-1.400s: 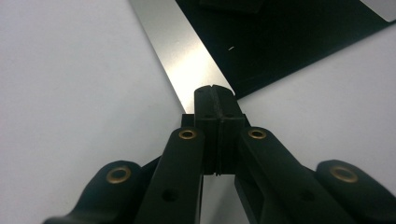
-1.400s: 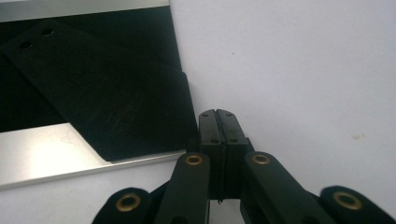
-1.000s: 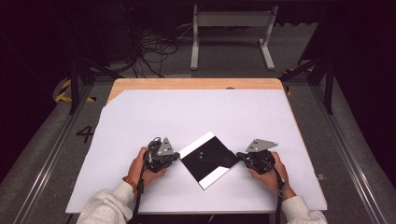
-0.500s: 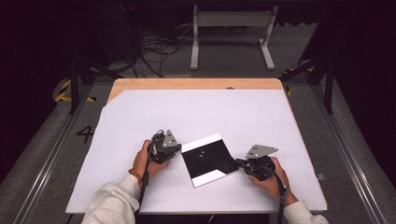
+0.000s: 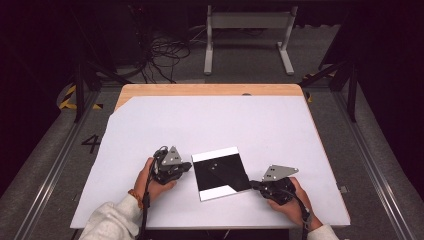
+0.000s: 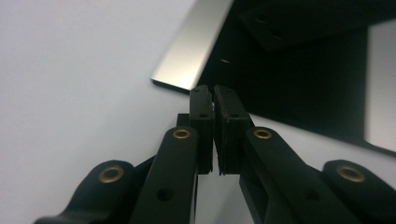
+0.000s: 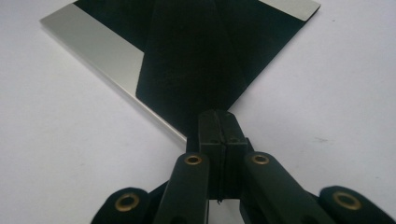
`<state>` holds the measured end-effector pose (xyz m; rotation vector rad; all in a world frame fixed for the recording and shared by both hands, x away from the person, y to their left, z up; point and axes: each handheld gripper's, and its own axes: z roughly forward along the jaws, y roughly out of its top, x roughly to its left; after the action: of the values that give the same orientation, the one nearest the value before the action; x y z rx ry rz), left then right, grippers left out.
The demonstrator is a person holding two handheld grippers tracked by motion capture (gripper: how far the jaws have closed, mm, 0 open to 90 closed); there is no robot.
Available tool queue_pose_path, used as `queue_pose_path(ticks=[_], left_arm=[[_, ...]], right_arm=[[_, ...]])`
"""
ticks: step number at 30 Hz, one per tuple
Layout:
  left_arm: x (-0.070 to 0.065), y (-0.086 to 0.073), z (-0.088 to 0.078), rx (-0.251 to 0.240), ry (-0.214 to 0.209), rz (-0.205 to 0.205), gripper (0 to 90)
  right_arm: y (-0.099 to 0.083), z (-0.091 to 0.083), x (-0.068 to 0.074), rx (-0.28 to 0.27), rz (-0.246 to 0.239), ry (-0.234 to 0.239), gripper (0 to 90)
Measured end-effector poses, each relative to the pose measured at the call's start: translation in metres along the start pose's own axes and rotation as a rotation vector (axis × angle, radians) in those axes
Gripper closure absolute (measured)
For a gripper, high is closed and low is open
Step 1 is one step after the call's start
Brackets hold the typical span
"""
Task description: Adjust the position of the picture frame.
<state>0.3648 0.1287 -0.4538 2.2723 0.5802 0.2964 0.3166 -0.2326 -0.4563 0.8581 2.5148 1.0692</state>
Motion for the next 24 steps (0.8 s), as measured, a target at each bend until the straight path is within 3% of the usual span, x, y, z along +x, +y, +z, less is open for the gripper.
queue_pose_path(ticks=[7, 10, 12, 16, 19, 24], left_arm=[[-0.03, -0.022, -0.019, -0.004, -0.079, -0.004, 87.3], [-0.039, -0.026, -0.022, -0.002, -0.08, 0.008, 86.4], [-0.043, -0.027, -0.023, -0.003, -0.09, 0.009, 86.0], [-0.047, -0.026, -0.021, 0.006, -0.097, 0.017, 85.1], [-0.05, -0.026, -0.022, 0.0, -0.103, 0.019, 84.0], [-0.061, -0.024, -0.022, -0.016, -0.149, 0.019, 81.7]], right_arm=[[-0.004, -0.003, 0.015, -0.008, -0.006, 0.005, 90.0], [-0.005, -0.004, 0.019, -0.008, -0.01, 0.014, 90.0], [-0.005, -0.003, 0.022, -0.011, -0.014, 0.067, 90.0], [-0.001, -0.003, 0.038, 0.015, -0.111, -0.019, 90.0], [-0.005, -0.003, 0.033, -0.01, -0.084, 0.004, 90.0], [-0.011, -0.01, 0.026, -0.017, -0.045, -0.003, 90.0]])
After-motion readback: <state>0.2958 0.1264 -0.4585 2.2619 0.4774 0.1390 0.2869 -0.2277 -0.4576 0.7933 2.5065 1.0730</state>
